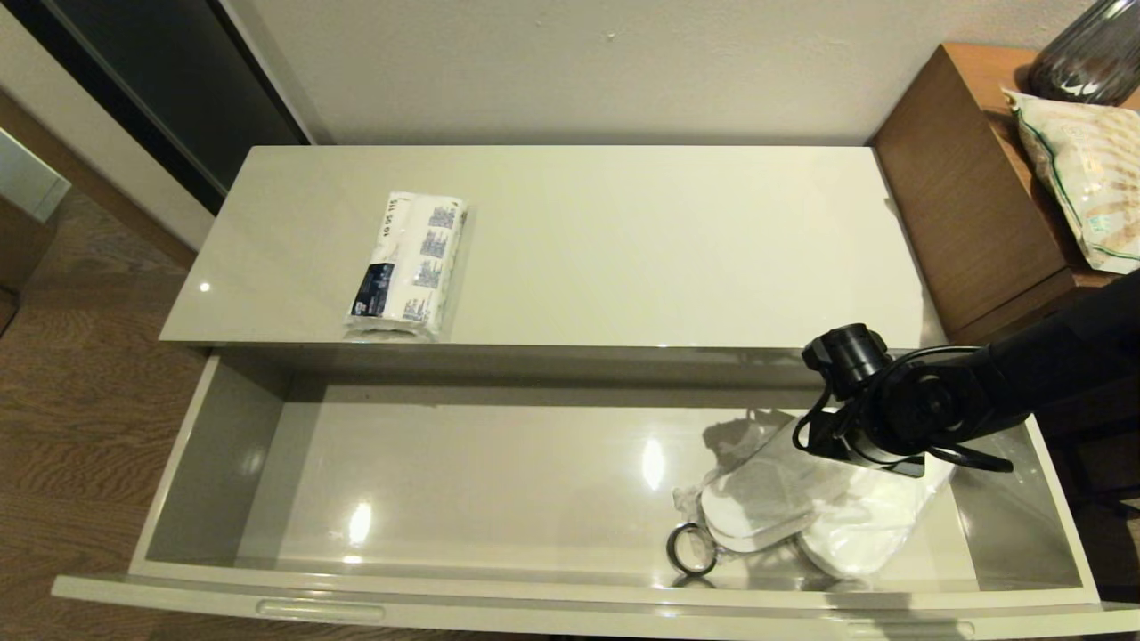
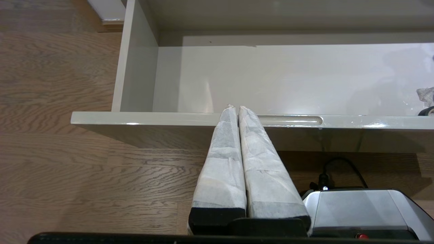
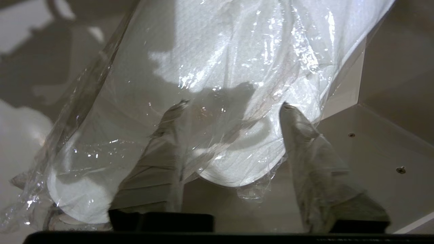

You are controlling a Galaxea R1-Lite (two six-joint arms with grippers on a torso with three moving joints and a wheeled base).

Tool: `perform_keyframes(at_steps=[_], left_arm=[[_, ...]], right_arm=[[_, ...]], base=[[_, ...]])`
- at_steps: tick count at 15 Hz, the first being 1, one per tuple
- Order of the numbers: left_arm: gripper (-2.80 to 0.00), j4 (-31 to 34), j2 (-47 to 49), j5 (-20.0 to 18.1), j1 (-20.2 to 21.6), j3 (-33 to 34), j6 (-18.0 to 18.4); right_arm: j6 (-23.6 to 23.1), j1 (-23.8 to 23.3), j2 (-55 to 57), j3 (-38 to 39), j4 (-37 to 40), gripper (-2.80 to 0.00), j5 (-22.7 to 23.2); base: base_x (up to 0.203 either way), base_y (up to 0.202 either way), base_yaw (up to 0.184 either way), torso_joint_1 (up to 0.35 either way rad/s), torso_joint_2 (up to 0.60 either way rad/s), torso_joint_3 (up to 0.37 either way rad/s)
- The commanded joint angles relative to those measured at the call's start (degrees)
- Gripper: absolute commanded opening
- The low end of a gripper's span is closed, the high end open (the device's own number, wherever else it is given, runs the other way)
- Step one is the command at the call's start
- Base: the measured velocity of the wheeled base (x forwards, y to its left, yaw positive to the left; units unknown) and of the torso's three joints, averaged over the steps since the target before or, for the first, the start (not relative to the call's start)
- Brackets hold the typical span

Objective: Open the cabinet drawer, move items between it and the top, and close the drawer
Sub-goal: Take out the disposable slippers from the drawer

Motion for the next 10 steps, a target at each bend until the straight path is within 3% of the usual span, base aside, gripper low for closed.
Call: perform_keyframes(at_steps=[1,5,10], left_arm=[[-2.8,0.0,0.1,0.0,0.0,0.0,0.0],[-2.8,0.0,0.1,0.0,0.0,0.0,0.0],[-2.8,0.0,0.1,0.0,0.0,0.0,0.0]], right_arm=[[2.4,0.0,-0.6,-0.1,0.3,0.0,-0.8],[11.0,0.1,1.7,-0.2,4.1,0.0,-2.9],[15.3,0.2,6.3,1.3,3.2,0.0,-1.8]], base=[[0.0,0.0,0.0,0.0,0.0,0.0],[0.0,0.0,0.0,0.0,0.0,0.0],[0.0,0.0,0.0,0.0,0.0,0.0]])
